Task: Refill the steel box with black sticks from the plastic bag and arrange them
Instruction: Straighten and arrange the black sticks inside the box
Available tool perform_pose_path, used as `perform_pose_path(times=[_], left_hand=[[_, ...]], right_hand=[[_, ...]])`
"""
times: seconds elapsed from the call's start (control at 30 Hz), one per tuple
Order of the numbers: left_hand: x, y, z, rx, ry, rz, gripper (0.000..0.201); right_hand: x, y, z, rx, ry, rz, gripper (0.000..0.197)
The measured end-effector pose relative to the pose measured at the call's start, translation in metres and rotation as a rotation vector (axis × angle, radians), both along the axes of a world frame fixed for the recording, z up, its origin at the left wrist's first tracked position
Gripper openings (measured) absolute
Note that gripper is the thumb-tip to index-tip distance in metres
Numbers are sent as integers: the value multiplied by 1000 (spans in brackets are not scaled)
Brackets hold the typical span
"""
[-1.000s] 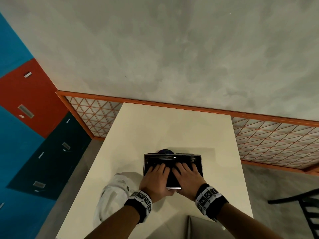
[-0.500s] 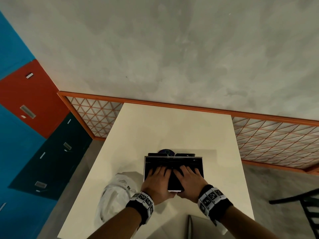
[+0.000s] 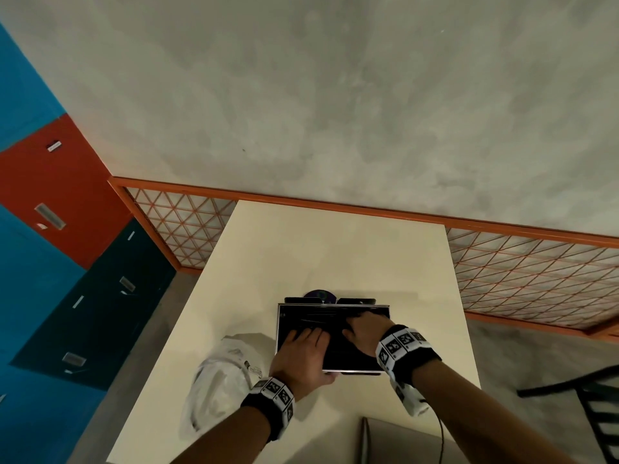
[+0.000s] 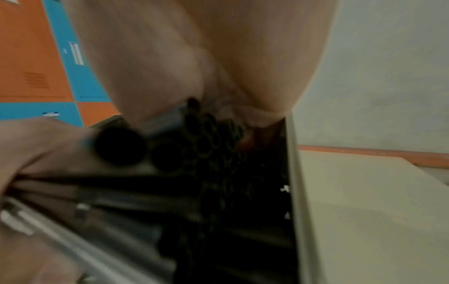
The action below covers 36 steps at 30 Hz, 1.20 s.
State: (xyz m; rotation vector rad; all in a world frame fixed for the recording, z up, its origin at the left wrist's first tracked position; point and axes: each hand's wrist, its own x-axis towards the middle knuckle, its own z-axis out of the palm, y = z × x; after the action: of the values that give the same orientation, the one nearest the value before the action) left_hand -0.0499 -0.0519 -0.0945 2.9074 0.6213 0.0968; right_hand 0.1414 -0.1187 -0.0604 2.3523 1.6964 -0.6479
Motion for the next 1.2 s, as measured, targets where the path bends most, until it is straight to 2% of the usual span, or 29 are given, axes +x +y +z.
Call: perform_pose_path(times=[0.1, 0.27, 0.6, 0.83, 0.97, 1.2], left_hand=[[1, 2, 1, -1, 9, -1, 57], [0, 2, 3, -2, 22, -13, 55], [-1, 5, 2, -20, -15, -24, 53], [0, 6, 5, -17, 18, -22, 54], [-1, 6, 7, -46, 18, -13, 54], [6, 12, 10, -31, 37, -7, 55]], right_hand=[[3, 12, -2, -73, 31, 25, 51], [7, 17, -2, -87, 19, 118, 51], [-4, 18, 11, -23, -181, 290, 28], [1, 22, 7, -87, -172, 241, 44], [-1, 19, 15, -115, -152, 263, 31], [5, 22, 25, -119, -112, 248, 30]])
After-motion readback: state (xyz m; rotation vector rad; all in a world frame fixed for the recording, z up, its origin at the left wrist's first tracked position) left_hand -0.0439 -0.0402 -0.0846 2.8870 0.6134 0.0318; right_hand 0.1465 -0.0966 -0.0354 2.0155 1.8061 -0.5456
